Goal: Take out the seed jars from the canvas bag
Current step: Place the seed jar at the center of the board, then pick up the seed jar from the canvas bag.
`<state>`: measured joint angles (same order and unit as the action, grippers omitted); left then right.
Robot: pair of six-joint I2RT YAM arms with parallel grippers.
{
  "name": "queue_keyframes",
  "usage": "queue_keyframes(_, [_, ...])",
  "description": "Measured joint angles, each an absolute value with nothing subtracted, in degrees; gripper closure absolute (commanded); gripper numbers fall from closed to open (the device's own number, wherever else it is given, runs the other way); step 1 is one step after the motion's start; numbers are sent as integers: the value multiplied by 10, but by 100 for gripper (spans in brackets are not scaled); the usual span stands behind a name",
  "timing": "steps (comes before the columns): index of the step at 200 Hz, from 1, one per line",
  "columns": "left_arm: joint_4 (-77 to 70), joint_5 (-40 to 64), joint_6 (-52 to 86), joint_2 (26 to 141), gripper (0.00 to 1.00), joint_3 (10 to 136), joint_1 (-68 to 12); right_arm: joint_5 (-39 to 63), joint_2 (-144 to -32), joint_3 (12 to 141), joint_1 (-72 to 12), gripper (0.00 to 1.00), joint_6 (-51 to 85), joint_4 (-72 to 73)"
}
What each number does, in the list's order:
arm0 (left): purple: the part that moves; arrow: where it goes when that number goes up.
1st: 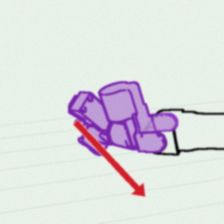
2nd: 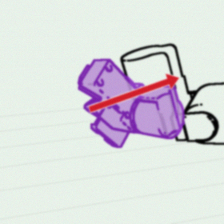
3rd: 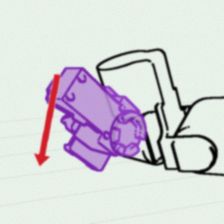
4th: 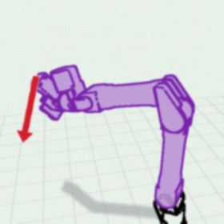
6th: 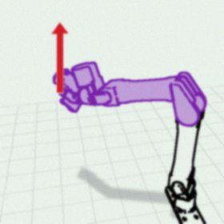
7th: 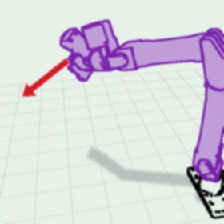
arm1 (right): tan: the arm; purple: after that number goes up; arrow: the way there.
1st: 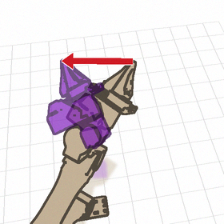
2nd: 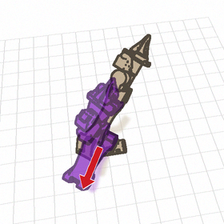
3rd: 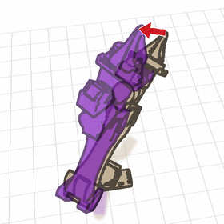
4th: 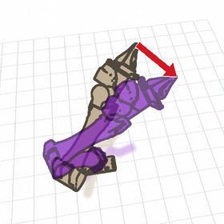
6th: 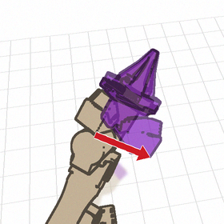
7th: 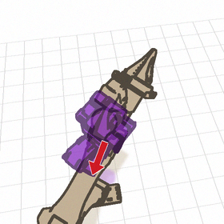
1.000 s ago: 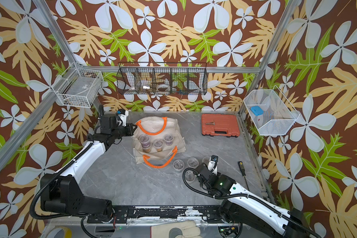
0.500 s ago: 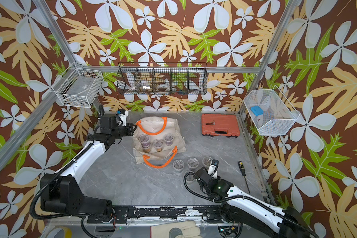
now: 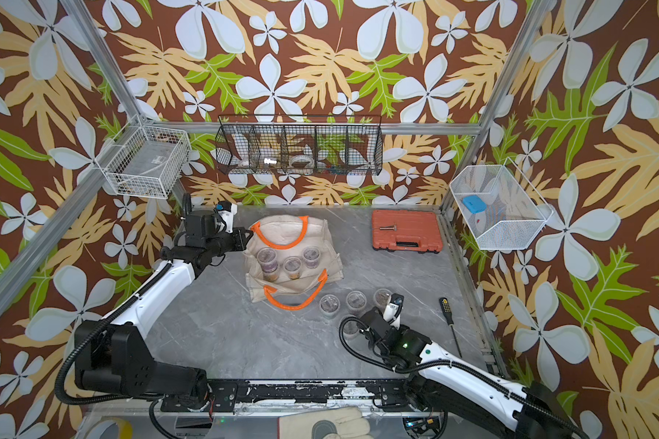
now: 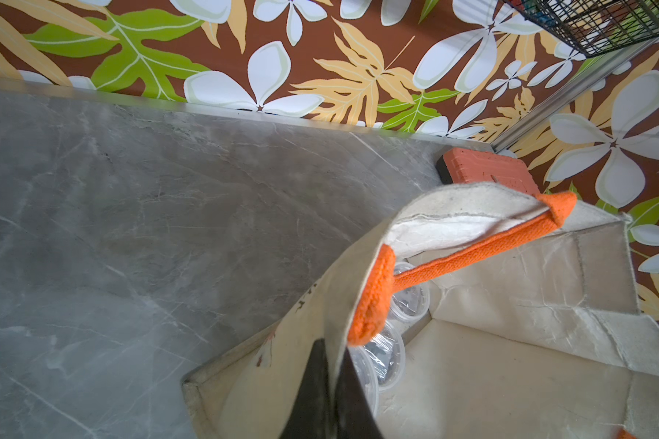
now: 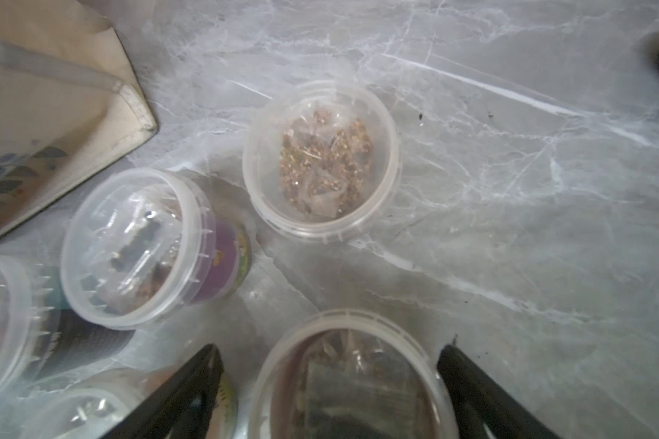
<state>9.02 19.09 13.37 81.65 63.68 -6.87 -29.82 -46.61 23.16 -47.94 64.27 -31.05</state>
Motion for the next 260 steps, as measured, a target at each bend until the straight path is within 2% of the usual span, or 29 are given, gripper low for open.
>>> queue_keyframes(42, [90, 191, 134, 816, 100, 637, -69, -302, -433, 325, -479, 1, 639, -378])
queue_keyframes(66, [90, 191, 133, 816, 100, 637, -69, -302, -457, 404, -479, 0, 620, -407])
queue_keyframes(125, [92, 191, 131, 813, 100, 637, -69, -280, -690, 735, -533, 1, 503, -430])
queue_keyframes(153, [96, 190, 131, 811, 100, 639, -69, -231, -816, 864, -544, 1, 432, -412])
queue_keyframes(204, [98, 189, 131, 811, 100, 640, -69, -137, -996, 992, -537, 2, 351, -391])
queue_keyframes(260, [102, 189, 126, 811, 100, 643, -69, -84, -1116, 1061, -518, 2, 326, -362])
